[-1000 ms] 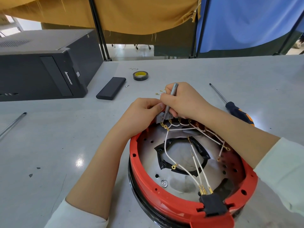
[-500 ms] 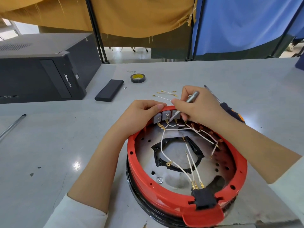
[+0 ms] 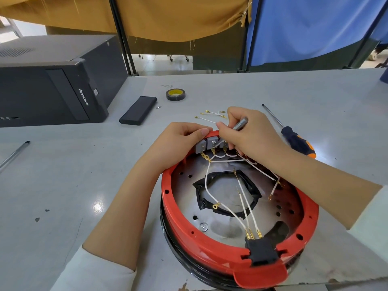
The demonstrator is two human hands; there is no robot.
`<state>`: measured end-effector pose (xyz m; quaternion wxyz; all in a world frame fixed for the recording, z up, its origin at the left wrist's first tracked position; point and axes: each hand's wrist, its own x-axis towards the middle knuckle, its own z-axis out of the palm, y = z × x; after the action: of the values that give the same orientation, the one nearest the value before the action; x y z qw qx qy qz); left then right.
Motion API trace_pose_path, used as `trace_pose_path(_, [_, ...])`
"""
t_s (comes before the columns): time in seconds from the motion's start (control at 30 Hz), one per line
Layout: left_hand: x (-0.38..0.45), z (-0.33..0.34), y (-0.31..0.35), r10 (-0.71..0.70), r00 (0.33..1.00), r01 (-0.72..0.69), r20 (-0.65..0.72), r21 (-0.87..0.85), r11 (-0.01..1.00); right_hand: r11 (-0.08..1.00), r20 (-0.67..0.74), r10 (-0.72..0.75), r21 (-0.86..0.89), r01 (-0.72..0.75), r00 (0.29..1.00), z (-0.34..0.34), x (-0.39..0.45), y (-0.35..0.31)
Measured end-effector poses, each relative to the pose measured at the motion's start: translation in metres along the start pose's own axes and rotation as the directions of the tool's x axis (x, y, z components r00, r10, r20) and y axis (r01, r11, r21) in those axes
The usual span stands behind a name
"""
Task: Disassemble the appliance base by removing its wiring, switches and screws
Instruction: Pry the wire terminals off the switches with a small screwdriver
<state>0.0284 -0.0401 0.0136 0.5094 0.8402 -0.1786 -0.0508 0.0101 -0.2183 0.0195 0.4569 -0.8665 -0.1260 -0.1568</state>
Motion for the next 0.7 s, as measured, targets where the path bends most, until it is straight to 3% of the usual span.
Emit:
trace_pose_path(0.2, [0.000, 0.000, 0.000, 0.018, 1.000, -0.018, 0.005, 0.007, 1.000, 0.987, 0.108, 0.147, 0.047, -0.153, 0.983, -0.001, 0.020, -0.004])
trace_pose_path(0.37, [0.000, -0.001, 0.000, 0.021, 1.000, -0.021, -0.007, 0.036, 0.999, 0.988, 0.065, 0.143, 0.050, -0.147, 0.988, 0.002, 0.020, -0.001])
trace_pose_path(0.7, [0.000, -0.001, 0.002, 0.035, 0.999, -0.035, -0.001, 0.036, 0.999, 0.971, 0.161, 0.232, 0.024, -0.238, 0.959, 0.000, 0.031, -0.002])
